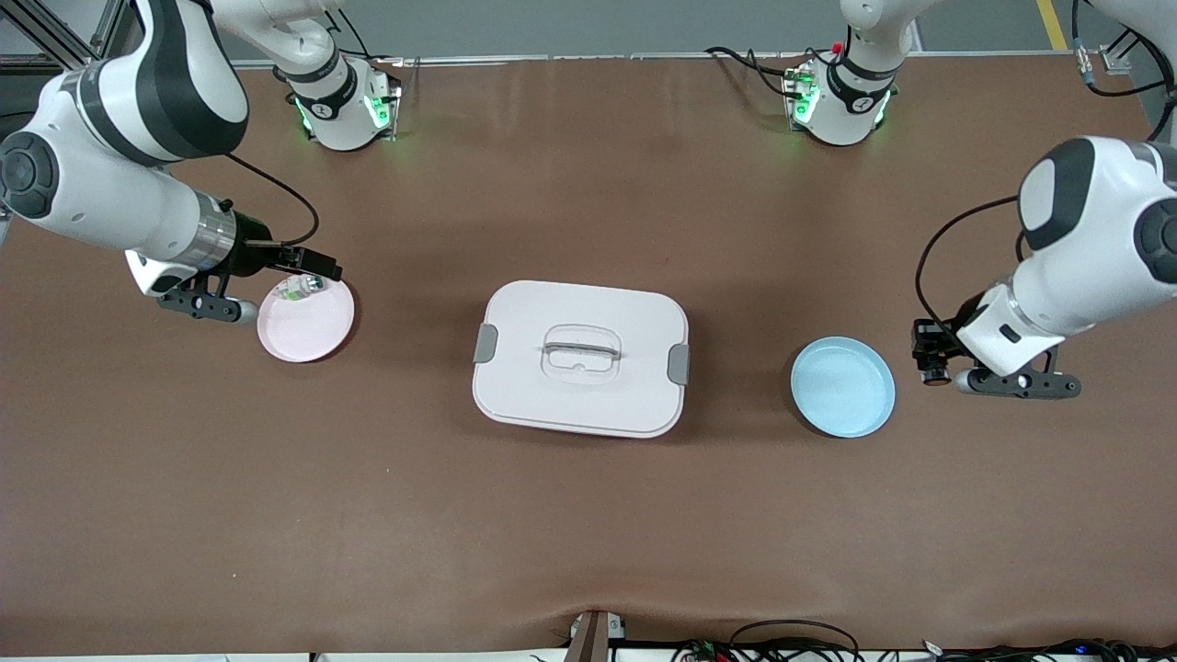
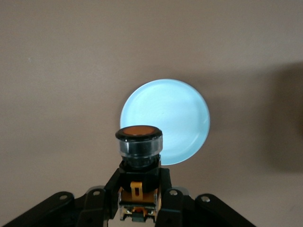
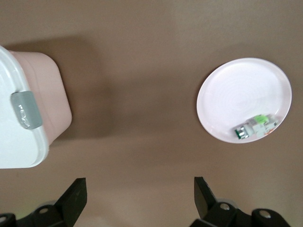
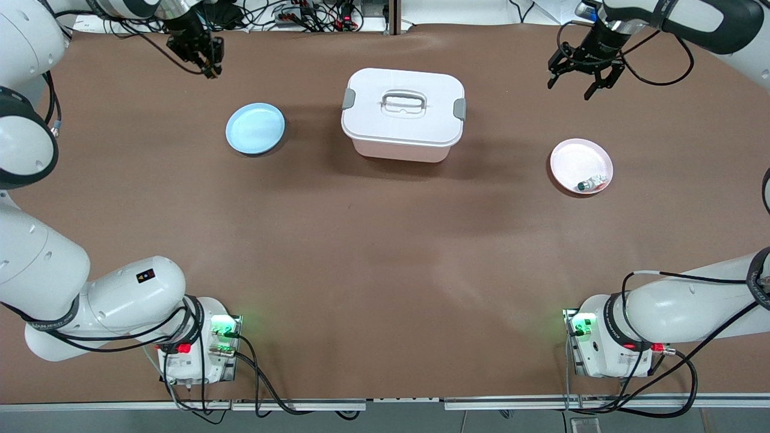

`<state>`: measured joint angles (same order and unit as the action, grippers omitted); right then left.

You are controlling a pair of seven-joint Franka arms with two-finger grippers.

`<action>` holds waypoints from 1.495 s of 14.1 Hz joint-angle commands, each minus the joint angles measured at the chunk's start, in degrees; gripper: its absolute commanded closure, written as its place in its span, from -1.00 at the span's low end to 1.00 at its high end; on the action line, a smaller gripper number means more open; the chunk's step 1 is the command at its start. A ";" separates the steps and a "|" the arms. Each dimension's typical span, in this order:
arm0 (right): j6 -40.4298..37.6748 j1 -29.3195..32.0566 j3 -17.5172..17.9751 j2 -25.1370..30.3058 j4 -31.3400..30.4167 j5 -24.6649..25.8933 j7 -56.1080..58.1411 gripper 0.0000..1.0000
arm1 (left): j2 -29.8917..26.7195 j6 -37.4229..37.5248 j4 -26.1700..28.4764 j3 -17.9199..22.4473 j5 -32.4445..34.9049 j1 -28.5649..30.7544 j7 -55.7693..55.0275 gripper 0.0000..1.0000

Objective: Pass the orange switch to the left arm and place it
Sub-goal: 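Carry the switch toward the blue plate while the right gripper withdraws, then lower the switch onto the blue plate with the left gripper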

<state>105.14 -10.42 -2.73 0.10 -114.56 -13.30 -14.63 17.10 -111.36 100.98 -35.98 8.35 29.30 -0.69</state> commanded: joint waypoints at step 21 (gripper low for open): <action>13.77 8.22 0.89 4.11 -8.31 9.35 20.17 -1.00 | 13.13 -13.70 7.91 -1.11 18.90 -7.50 49.19 1.00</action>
<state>118.45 -3.57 -2.77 2.23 -121.41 -5.13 4.13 30.51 -122.09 106.81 -36.83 25.83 20.77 44.40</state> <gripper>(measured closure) 0.000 0.652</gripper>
